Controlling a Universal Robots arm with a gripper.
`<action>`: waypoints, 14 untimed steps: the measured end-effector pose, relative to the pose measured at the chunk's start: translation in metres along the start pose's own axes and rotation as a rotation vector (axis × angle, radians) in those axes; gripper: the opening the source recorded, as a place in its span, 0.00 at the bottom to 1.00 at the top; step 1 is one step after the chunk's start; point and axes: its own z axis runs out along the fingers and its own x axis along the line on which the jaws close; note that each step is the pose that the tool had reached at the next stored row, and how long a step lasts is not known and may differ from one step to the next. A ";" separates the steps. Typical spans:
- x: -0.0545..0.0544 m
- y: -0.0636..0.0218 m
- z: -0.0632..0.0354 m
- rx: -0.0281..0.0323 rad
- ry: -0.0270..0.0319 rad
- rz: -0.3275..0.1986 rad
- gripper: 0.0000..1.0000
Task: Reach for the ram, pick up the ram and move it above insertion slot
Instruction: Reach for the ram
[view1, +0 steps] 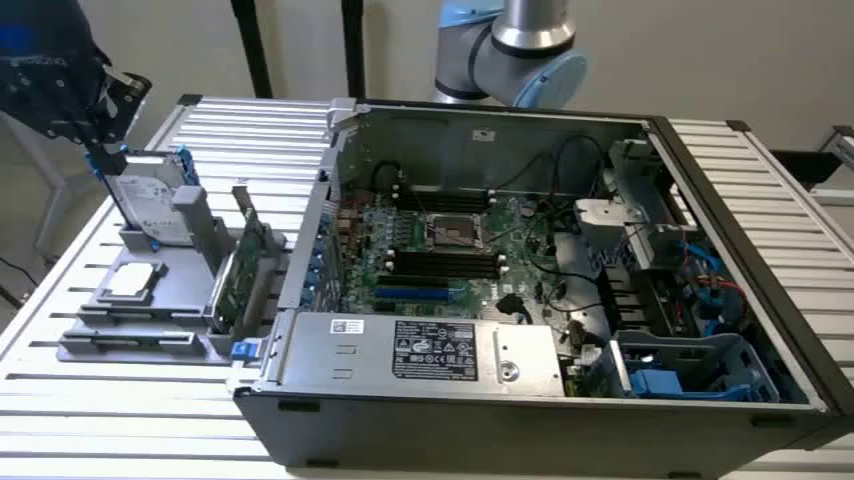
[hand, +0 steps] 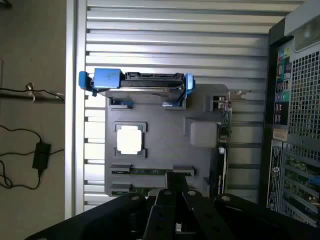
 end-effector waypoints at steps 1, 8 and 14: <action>0.000 0.0000 0.0000 0.0000 0.0000 0.000 0.11; 0.000 0.0000 0.0000 0.0000 0.0000 0.000 0.11; 0.000 -0.0005 -0.0001 0.0002 0.0002 0.000 0.11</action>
